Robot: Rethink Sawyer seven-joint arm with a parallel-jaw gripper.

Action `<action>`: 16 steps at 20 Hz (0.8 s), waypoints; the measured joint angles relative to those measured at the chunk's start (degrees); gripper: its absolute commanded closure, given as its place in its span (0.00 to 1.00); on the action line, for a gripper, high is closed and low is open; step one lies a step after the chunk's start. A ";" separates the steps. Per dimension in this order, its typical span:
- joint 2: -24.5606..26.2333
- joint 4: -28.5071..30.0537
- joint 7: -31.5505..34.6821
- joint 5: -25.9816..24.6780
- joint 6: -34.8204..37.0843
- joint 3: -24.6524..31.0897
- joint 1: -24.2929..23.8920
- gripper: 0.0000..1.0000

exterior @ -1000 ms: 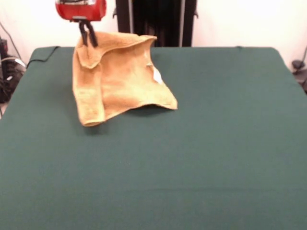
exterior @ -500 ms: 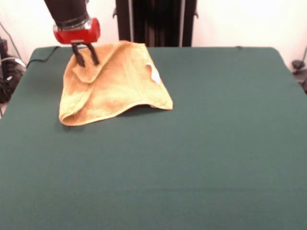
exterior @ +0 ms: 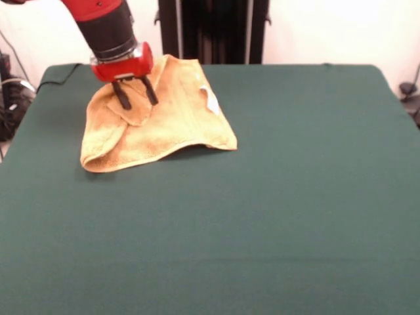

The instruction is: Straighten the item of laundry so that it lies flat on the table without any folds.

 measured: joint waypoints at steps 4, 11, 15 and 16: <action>0.21 0.00 0.00 -1.93 0.00 1.24 0.41 0.00; 0.01 0.02 0.00 -3.21 0.00 2.35 1.52 0.00; -1.41 0.03 0.00 -3.35 0.00 2.36 2.83 0.00; -1.96 0.03 0.00 -3.37 0.00 2.37 3.15 0.00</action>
